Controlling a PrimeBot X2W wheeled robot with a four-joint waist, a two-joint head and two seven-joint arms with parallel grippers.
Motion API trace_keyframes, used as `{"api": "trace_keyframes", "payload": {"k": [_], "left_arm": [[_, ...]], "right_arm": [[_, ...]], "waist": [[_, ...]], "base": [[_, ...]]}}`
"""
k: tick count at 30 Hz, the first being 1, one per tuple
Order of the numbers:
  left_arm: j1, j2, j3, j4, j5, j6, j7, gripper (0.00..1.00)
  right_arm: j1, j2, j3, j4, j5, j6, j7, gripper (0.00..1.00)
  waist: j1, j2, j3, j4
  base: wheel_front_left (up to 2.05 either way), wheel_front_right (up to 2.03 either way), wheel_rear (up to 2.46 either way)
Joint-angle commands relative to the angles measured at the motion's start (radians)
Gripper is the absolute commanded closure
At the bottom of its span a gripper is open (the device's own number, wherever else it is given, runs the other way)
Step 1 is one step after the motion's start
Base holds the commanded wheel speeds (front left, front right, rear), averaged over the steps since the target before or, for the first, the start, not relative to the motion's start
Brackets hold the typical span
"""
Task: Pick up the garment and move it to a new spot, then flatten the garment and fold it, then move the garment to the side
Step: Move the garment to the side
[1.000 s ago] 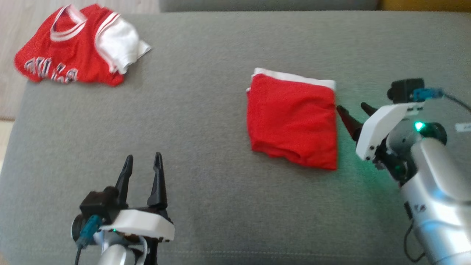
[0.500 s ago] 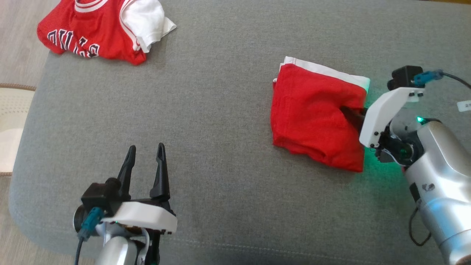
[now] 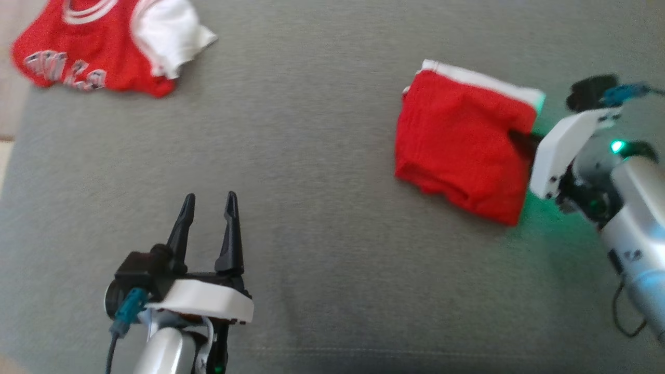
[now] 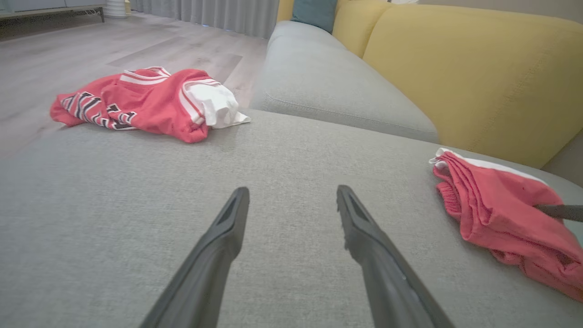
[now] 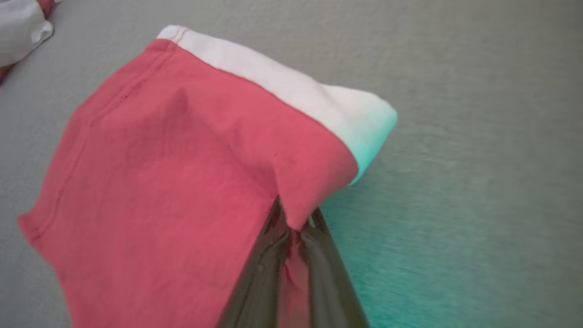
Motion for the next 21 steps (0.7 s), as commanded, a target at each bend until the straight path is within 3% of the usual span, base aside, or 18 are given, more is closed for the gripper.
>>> {"api": "trace_keyframes", "payload": {"k": [1,7,14,21], "left_arm": [[-0.044,-0.001,0.016,-0.041,0.016,-0.010,-0.012,0.00],[-0.064,-0.001,-0.002,-0.054,0.049,-0.032,-0.012,0.00],[-0.092,0.017,-0.015,-0.045,0.082,-0.052,-0.012,0.00],[-0.105,0.042,-0.014,-0.054,0.094,-0.049,-0.003,0.00]], "right_arm": [[-0.041,-0.039,0.011,-0.040,0.006,-0.001,-0.021,1.00],[-0.075,-0.069,0.020,-0.056,0.006,-0.001,-0.047,1.00],[-0.102,-0.039,0.020,-0.047,0.004,-0.001,-0.096,1.00],[-0.114,-0.025,0.017,-0.019,0.003,-0.001,-0.146,1.00]], "waist": [[-0.0001,0.0000,0.013,-0.057],[-0.0001,0.0000,0.050,-0.208],[-0.0001,0.0000,0.097,-0.379],[-0.0001,0.0000,0.120,-0.463]], "base": [[0.00,0.00,0.00],[0.00,0.00,0.00],[0.00,0.00,0.00],[0.00,0.00,0.00]]}}
